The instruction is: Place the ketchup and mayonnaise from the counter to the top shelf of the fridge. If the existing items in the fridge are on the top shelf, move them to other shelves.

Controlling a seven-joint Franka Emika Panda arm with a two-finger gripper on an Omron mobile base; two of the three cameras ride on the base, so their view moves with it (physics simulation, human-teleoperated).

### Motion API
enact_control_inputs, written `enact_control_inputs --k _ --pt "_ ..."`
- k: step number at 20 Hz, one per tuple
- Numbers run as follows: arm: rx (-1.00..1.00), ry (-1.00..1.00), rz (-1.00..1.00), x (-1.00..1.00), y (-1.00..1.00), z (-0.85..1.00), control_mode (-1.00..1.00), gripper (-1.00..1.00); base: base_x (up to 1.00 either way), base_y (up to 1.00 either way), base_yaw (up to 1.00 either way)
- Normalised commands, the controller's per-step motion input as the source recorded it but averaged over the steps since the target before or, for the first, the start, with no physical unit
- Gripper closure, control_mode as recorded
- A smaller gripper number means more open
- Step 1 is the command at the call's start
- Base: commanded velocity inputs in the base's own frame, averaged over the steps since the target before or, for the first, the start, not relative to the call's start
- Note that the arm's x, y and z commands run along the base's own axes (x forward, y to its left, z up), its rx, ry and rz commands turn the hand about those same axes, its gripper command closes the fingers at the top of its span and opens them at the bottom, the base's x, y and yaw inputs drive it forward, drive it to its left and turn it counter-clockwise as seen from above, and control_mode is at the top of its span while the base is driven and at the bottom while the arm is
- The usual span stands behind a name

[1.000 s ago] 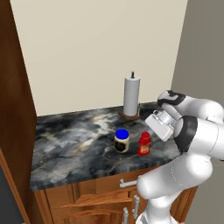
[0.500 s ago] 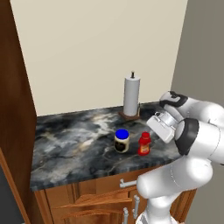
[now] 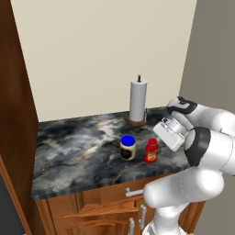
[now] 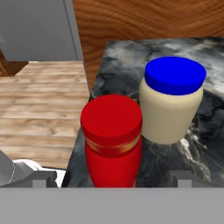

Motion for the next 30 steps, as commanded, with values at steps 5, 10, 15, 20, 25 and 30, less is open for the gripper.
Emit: enact_control_inputs --k 5,10,15,20,25,30 --pt "0.0 0.0 0.0 0.0 0.02 0.0 -1.0 -1.0 0.0 0.0 0.0" --pt "0.0 0.0 0.0 0.0 0.15 -0.04 -1.0 -1.0 0.0 0.0 0.0" --pt "0.0 0.02 0.0 0.0 0.2 -0.08 -1.0 -1.0 0.0 0.0 0.0" --pt "0.0 0.01 0.0 0.0 0.14 -0.07 -1.0 -1.0 0.0 0.0 0.0" --pt "0.0 0.04 0.0 0.02 0.07 -0.12 -1.0 1.0 0.0 0.0 0.0" --pt "0.0 0.0 0.0 -0.06 0.0 0.0 -1.0 1.0 0.0 0.0 0.0"
